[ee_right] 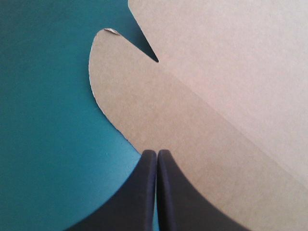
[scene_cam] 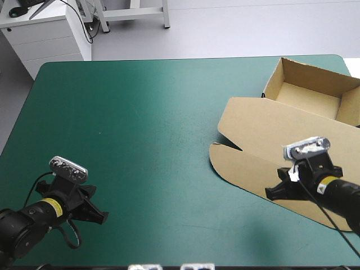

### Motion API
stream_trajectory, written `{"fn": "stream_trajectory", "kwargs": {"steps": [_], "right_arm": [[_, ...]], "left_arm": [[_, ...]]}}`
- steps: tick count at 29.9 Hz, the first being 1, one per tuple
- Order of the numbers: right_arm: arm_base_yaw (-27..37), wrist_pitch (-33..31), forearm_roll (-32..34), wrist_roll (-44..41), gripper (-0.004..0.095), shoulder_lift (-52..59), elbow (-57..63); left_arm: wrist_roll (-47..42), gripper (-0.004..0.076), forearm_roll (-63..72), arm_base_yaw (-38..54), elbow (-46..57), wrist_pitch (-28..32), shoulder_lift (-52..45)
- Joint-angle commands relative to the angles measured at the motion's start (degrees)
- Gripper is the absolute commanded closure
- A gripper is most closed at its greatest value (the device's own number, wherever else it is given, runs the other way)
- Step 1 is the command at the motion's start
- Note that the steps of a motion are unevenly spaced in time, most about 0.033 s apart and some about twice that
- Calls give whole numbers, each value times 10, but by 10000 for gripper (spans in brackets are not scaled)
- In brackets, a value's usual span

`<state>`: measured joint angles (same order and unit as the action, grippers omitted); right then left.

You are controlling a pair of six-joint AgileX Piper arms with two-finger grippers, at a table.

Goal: Fold the box

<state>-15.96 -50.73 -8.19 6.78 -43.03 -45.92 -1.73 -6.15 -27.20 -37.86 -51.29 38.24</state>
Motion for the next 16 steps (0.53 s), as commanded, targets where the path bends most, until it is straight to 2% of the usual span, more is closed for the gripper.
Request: {"fn": "stream_trajectory", "kwargs": {"steps": [1,10,16], "right_arm": [[0,56,0,-10,916,65,50],[0,68,0,-13,918,237,169],[0,75,-1,-11,918,333,187]], "left_arm": [[-4,731,7,-1,8,21,-30],[-4,731,25,-1,81,22,-113],[-2,731,17,-1,84,4,-148]]}}
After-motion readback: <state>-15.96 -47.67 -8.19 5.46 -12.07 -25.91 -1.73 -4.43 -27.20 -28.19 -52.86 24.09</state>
